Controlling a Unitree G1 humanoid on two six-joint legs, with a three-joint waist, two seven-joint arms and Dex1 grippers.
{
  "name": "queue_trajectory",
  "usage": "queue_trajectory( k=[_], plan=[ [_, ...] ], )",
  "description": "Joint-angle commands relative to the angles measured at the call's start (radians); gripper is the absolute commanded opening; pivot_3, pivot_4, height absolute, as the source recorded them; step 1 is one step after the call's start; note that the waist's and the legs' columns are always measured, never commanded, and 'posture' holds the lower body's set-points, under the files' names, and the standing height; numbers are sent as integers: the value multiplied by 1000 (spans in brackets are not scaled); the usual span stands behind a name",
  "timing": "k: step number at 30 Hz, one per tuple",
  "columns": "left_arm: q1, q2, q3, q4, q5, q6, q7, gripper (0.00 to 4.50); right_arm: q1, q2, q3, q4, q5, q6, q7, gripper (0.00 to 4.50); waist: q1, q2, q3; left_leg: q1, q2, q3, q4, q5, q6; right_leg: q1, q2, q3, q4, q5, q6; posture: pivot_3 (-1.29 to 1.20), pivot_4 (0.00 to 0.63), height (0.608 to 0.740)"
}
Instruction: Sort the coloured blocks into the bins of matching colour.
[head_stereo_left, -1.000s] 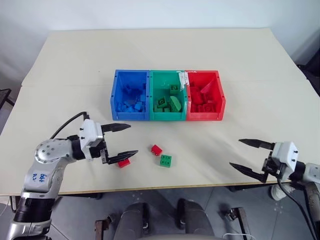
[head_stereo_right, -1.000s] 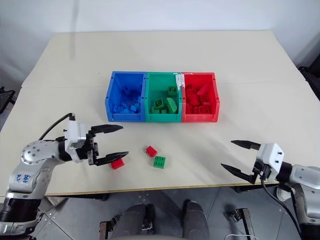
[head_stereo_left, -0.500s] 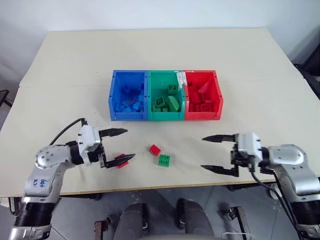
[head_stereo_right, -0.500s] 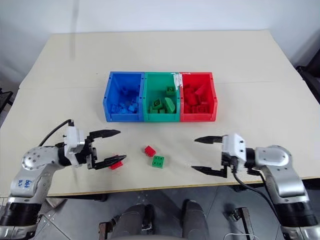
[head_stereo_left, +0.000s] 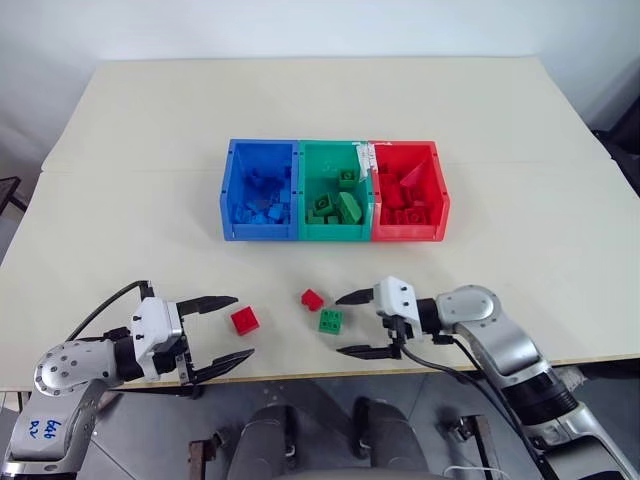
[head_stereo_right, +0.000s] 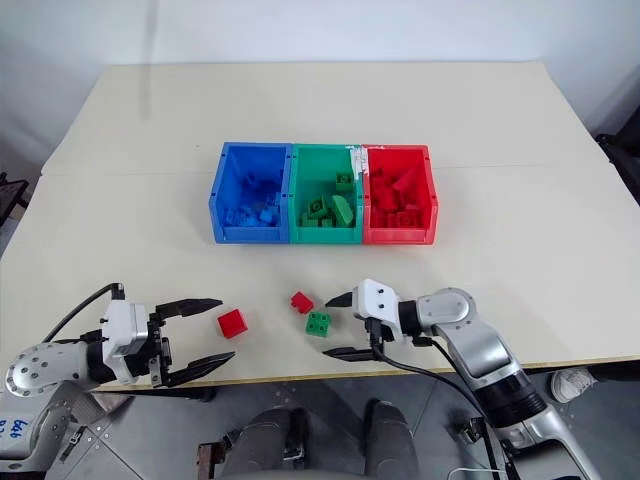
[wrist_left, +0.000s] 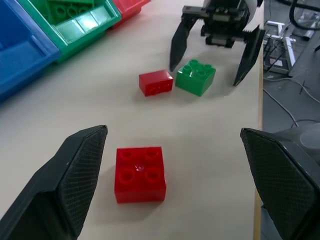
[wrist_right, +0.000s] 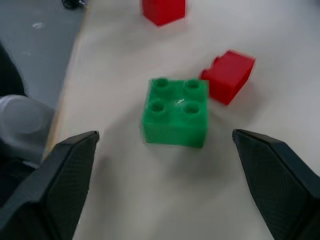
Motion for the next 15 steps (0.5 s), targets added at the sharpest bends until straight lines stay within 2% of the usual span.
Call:
queue_trajectory(
  k=[1, 2, 3, 5, 11, 15],
  plan=[
    [13, 12, 20, -42, -25, 0, -1, 4500, -15, 33, 15, 18, -11, -15, -13, 4474, -2, 0, 0, 0, 0, 0, 0, 0, 0, 0, 0, 0, 0, 0, 0, 0, 150, 740],
    [13, 12, 20, -43, -25, 2, 0, 4500, -18, 40, 17, 21, -10, -16, -12, 4474, -3, 0, 0, 0, 0, 0, 0, 0, 0, 0, 0, 0, 0, 0, 0, 0, 150, 740],
    [13, 13, 20, -47, -25, 5, 2, 4500, -19, 47, 19, 20, -8, -8, -12, 4065, -5, 0, 0, 0, 0, 0, 0, 0, 0, 0, 1, 0, 1, 0, 0, 0, 150, 740],
    [16, 13, 21, -55, -27, 9, 5, 4500, -17, 54, 21, 14, -6, -3, -14, 3581, -8, 0, 0, 0, 0, 0, 0, 0, 0, 0, 1, 0, 1, 0, 0, 0, 150, 740],
    [7, 9, 20, -56, -31, -7, -4, 4500, -7, 48, -7, -10, 16, -9, -16, 1462, -17, 0, 0, 0, 0, 0, 0, 0, 0, 0, 1, -1, 1, 0, 0, 0, 150, 740],
    [-12, 6, 9, -63, -42, 23, 13, 4500, -24, 42, -58, -50, 70, 22, -18, 1461, -17, 0, 0, 0, 0, 0, 0, 0, 0, 0, 1, -1, 1, 0, 0, 0, 150, 740]
  ],
)
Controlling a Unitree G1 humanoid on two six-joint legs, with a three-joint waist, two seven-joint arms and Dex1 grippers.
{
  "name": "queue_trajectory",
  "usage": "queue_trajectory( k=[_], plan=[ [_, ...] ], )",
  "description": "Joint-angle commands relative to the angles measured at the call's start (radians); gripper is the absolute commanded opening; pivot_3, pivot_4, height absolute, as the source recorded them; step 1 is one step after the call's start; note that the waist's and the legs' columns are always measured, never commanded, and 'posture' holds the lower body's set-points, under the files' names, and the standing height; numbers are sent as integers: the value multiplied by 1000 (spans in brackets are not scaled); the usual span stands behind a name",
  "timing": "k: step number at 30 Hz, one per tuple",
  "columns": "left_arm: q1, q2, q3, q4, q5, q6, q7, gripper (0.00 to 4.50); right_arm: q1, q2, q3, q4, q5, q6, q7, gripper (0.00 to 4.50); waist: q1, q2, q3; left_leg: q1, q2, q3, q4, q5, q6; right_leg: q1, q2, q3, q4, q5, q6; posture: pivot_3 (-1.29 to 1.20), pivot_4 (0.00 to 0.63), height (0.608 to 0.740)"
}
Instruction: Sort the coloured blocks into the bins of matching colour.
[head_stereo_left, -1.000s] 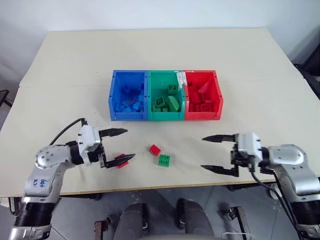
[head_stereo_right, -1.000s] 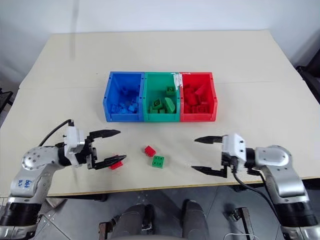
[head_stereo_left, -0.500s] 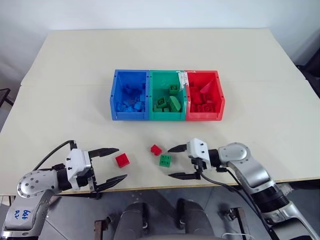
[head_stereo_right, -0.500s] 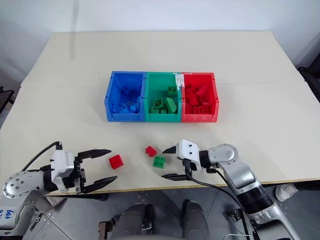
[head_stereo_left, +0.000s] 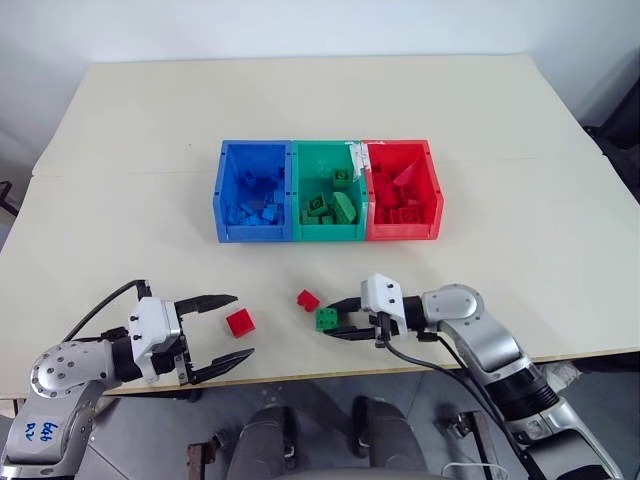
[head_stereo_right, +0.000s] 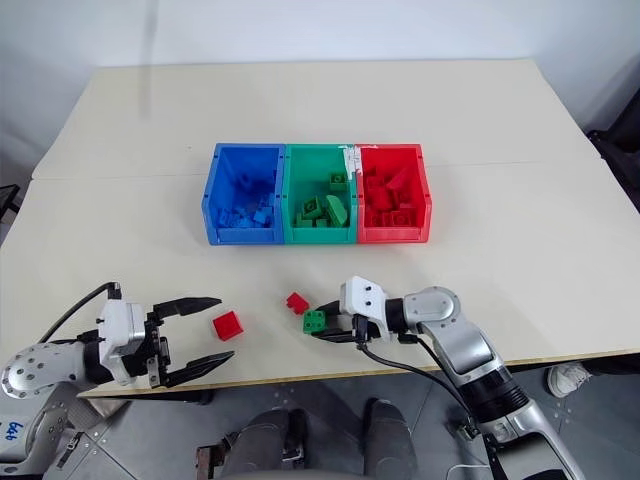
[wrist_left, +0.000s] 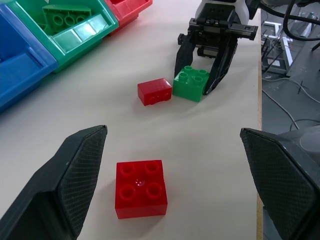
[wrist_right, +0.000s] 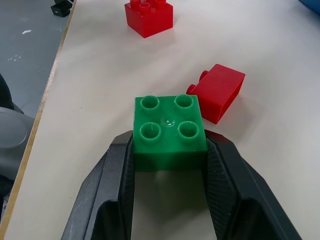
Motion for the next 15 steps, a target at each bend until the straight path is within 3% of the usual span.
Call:
queue_trajectory(
  k=[1, 6, 15],
  plan=[
    [-23, -7, 3, -52, -40, 26, 28, 4500, -32, 2, -92, -76, 82, 47, -28, 1461, 1, 0, 0, 0, 0, 0, 0, 0, 0, 0, 0, 0, 0, 0, 0, 0, 150, 740],
    [-75, -49, -16, -93, -91, 176, 160, 4500, -180, 49, -205, -15, 92, 117, -185, 1461, 0, 0, 0, 0, 0, 0, 0, 0, 0, 0, -1, 1, 1, 0, 0, 0, 150, 740],
    [-144, -80, -41, -105, -84, 194, 210, 4500, -475, 80, -252, 312, -5, 75, -329, 1461, -4, 0, 0, 0, 0, 2, 0, 0, 0, -2, 1, 1, 8, 0, 0, 0, 150, 740]
  ],
)
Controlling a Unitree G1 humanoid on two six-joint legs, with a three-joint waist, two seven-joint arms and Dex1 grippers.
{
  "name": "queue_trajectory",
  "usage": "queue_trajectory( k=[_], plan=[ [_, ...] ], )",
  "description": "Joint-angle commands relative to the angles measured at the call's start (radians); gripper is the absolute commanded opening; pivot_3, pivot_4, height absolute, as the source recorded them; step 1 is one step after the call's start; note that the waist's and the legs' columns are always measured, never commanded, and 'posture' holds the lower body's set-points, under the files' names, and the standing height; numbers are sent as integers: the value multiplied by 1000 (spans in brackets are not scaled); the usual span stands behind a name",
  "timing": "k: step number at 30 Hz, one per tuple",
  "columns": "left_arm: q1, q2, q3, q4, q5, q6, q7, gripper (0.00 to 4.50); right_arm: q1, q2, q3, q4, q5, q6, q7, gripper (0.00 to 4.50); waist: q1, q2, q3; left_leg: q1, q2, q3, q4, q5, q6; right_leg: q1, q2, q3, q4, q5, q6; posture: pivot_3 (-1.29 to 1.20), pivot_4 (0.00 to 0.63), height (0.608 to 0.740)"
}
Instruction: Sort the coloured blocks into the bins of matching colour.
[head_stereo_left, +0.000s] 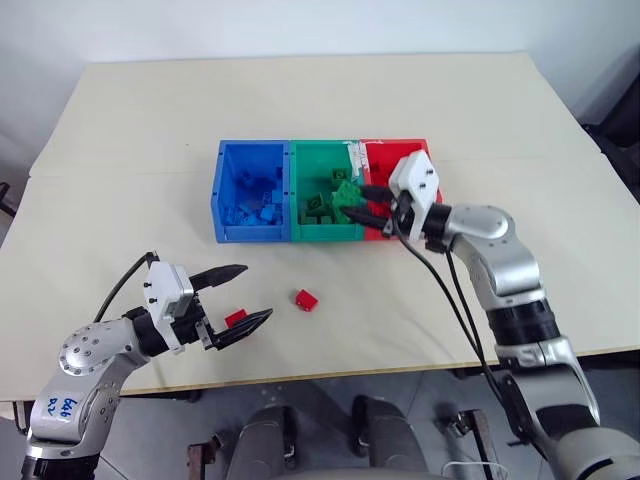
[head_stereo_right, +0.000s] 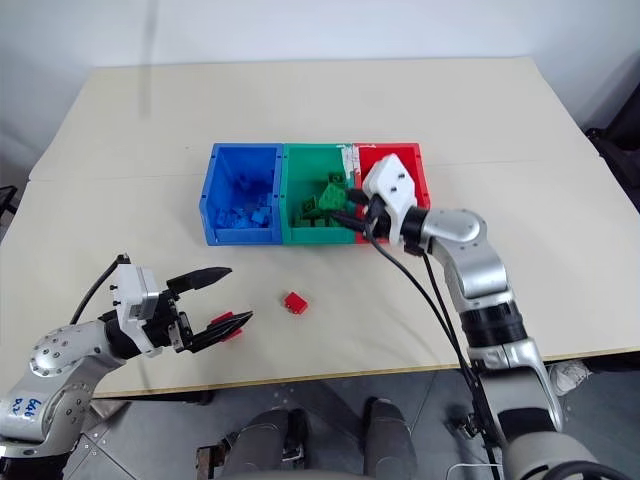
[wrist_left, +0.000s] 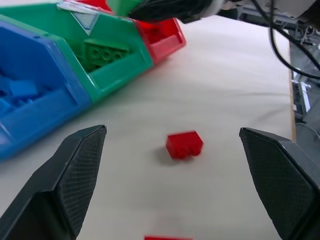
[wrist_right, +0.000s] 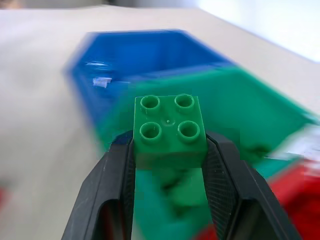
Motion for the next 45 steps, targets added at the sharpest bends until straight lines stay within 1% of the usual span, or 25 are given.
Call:
queue_trajectory(
  k=[1, 3, 4, 6, 9, 10, 14, 17, 19, 23, 26, 28, 30, 34, 37, 41, 45],
  plan=[
    [-14, -3, -1, -29, -5, -17, 4, 4500, -73, 14, -31, 69, -12, -28, -30, 1461, 0, 0, 0, 0, 0, 0, 0, 0, 0, 0, 0, 0, 0, 0, 0, 0, 150, 740],
    [-15, -6, -1, -24, -1, -24, 4, 4500, -89, 21, -29, 87, -9, -30, -28, 2186, -1, 0, 0, 0, 0, 1, 0, 0, 0, 0, 0, 0, 0, 0, 0, 0, 150, 740],
    [-14, -8, 0, -22, 0, -28, 4, 4500, -92, 25, -30, 92, -8, -42, -27, 2425, 0, 0, 0, 0, 0, 1, 0, 0, 0, 0, 0, 0, 0, 0, 0, 0, 150, 740],
    [-14, -10, 1, -20, 2, -33, 3, 4500, -92, 30, -35, 89, 0, -48, -20, 3121, 0, 0, 0, 0, 0, 1, 0, 0, 0, 0, 0, -1, 0, 0, 0, 0, 150, 740],
    [-11, -9, 2, -14, 4, -43, -3, 4500, -63, 16, -46, 42, 24, -46, 12, 4197, 1, 0, 0, 0, 0, 1, 0, 0, 1, 0, 0, -1, 0, 0, 0, 0, 150, 740],
    [-10, -8, 3, -11, 5, -47, -7, 4500, -46, 3, -50, 20, 33, -50, 31, 4468, 2, 0, 0, 0, 0, 1, 0, 0, 1, 0, 0, -1, -1, 0, 0, 0, 150, 740],
    [-15, 4, 7, 30, 17, -79, -39, 4500, 66, -76, -95, -84, 95, -60, 140, 4468, 6, 0, 0, 0, 0, 1, 0, 0, 1, 0, 0, -2, -1, 0, 0, 0, 150, 740],
    [-21, 17, 13, 74, 24, -102, -71, 4500, 188, -151, -132, -166, 155, -92, 252, 4468, 6, 0, 0, -1, 0, 1, 0, -1, 2, 1, -1, -3, -3, 0, 0, 0, 150, 740],
    [-27, 28, 16, 111, 28, -115, -95, 4500, 295, -195, -185, -213, 227, -118, 340, 4468, 5, 0, 0, -1, 0, 2, 0, -1, 2, 1, -1, -4, -4, 0, 0, 0, 150, 740],
    [-31, 50, 30, 190, 39, -154, -138, 4500, 495, -263, -285, -255, 301, -236, 493, 4468, 6, 0, 0, 0, 1, 3, -1, -1, 2, 1, 0, -4, -6, 0, 0, 0, 150, 740],
    [-26, 69, 54, 248, 44, -182, -170, 4500, 600, -302, -336, -268, 344, -233, 540, 4468, 3, 0, 0, 0, 1, 5, -1, -1, 3, 2, 0, -4, -8, 0, 0, 0, 150, 740],
    [-18, 94, 78, 286, 44, -186, -191, 4500, 653, -362, -333, -257, 350, -207, 613, 4468, 2, 0, 0, 1, 1, 6, 0, -1, 3, 3, -1, -3, -8, 0, 0, 0, 150, 740],
    [-12, 114, 101, 329, 62, -231, -208, 4500, 665, -370, -333, -227, 333, -269, 644, 4468, 2, 0, 0, 2, 1, 7, 0, -1, 3, 2, -1, -2, -10, 0, 0, 0, 150, 740],
    [-2, 155, 138, 400, 87, -287, -242, 4500, 659, -340, -313, -196, 318, -332, 634, 4468, 4, 0, 0, 3, 2, 7, 0, -2, 2, 2, -2, -2, -10, 1, -1, 0, 150, 740],
    [-9, 163, 134, 394, 108, -305, -229, 4500, 661, -329, -301, -184, 314, -344, 634, 4468, 5, 0, 0, 3, 2, 7, 0, -2, 2, 1, -3, -1, -10, 1, -1, 0, 150, 740],
    [-44, 165, 87, 241, 33, -188, -226, 4500, 663, -327, -293, -195, 317, -343, 621, 4468, 14, 0, 0, 2, 1, 6, 0, -3, 2, 1, -4, -2, -10, 1, -1, 0, 150, 740],
    [-103, 184, -29, 114, 54, -85, -222, 4500, 668, -330, -287, -216, 326, -333, 615, 4468, 22, 1, 0, 3, 1, 6, 0, -3, 2, 1, -4, -1, -10, 1, 0, 0, 150, 740]
  ],
)
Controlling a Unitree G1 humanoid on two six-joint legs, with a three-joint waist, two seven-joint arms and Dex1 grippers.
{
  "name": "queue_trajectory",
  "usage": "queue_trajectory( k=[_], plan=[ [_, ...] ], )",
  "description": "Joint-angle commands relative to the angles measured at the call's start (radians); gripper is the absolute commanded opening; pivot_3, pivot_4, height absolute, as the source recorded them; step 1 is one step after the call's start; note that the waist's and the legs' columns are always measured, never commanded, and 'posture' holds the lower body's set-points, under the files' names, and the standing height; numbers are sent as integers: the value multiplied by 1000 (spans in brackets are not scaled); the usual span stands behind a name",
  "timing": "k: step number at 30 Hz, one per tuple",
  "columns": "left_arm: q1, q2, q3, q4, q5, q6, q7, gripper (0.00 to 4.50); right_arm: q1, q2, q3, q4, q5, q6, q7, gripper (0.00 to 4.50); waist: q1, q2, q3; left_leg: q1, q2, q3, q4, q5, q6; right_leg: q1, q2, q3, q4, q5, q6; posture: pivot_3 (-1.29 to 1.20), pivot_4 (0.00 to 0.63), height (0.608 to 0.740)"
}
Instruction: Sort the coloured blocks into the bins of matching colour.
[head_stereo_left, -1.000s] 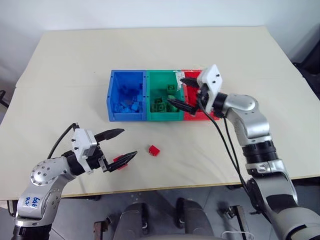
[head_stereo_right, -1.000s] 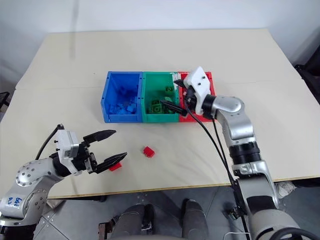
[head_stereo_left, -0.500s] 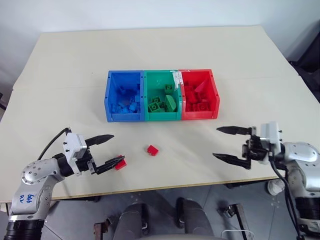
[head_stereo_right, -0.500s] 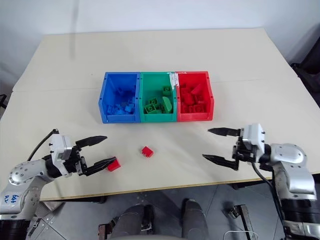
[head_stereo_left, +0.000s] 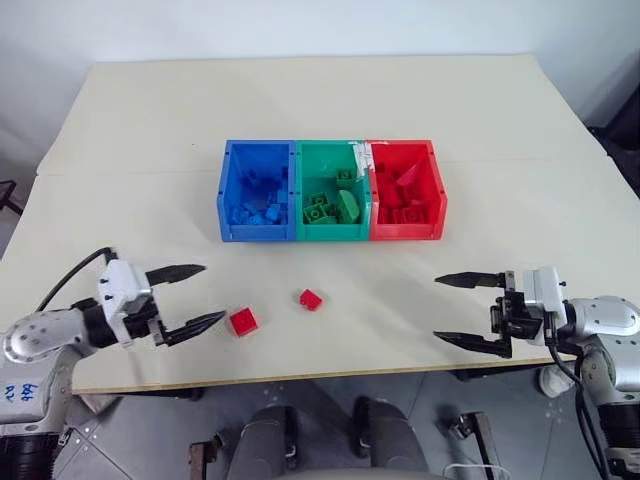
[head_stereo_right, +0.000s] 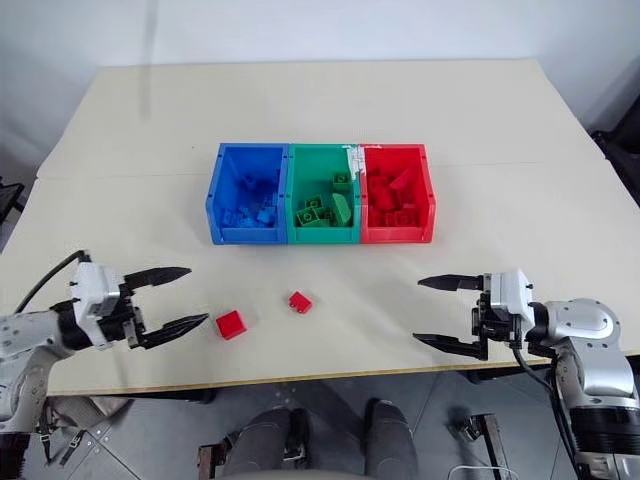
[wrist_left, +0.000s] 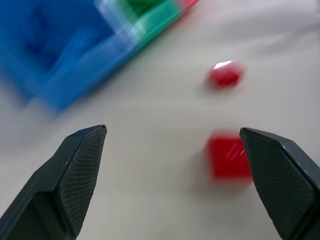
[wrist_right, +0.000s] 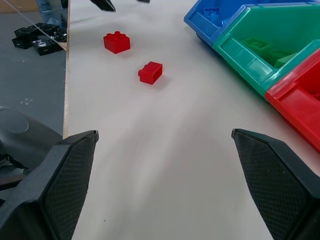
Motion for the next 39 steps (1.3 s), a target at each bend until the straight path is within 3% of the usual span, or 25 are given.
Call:
queue_trajectory(
  k=[1, 7, 11, 17, 21, 24, 34, 39],
  plan=[
    [-55, 22, -98, -105, 12, 82, 12, 4500, 8, -6, -14, -43, 23, 7, -5, 4468, 4, 0, 0, 0, 0, 0, 0, 0, 0, 0, 0, 0, 1, 0, 0, 0, 150, 740],
    [-281, -26, -363, -98, 155, 181, 38, 4500, 56, -35, -37, -104, 42, 48, -11, 4468, 15, 0, 0, 0, -1, 1, 1, 1, 1, 1, 2, 0, 1, 0, 0, 0, 150, 740],
    [-417, -47, -531, 0, 312, 121, -9, 4500, 97, -43, -63, -152, 52, 67, -40, 4468, 17, 0, 0, -1, -1, 3, 1, 1, 2, 1, 2, 0, 2, 0, 1, 0, 150, 740],
    [-597, -104, -640, 180, 402, 55, -103, 4500, 152, -41, -81, -220, 60, 89, -80, 4468, 15, 0, 0, -1, 0, 5, 2, 2, 3, 0, 4, 0, 2, 0, 1, 0, 150, 740],
    [-640, -125, -662, 245, 424, 29, -143, 4500, 173, -38, -89, -251, 63, 98, -109, 4468, 16, 0, 0, -1, 0, 5, 3, 2, 4, 1, 3, 0, 1, 0, 1, 0, 150, 740],
    [-654, -130, -678, 272, 455, 17, -161, 3987, 186, -37, -90, -263, 64, 99, -121, 4500, 15, 0, 0, -1, 0, 5, 3, 2, 4, 0, 3, 0, 2, 0, 1, 0, 150, 740],
    [-663, -135, -669, 302, 479, -2, -193, 952, 177, -37, -83, -258, 57, 97, -134, 4500, 15, 0, 0, -1, 0, 5, 4, 3, 5, 1, 3, 1, 2, 0, 1, 0, 150, 740],
    [-689, -253, -562, 294, 339, 57, -148, 924, 174, -31, -86, -258, 54, 95, -151, 4500, 27, 0, 0, -2, -1, 5, 6, 3, 6, 1, 2, 1, 2, 1, 1, 0, 150, 740]
  ],
)
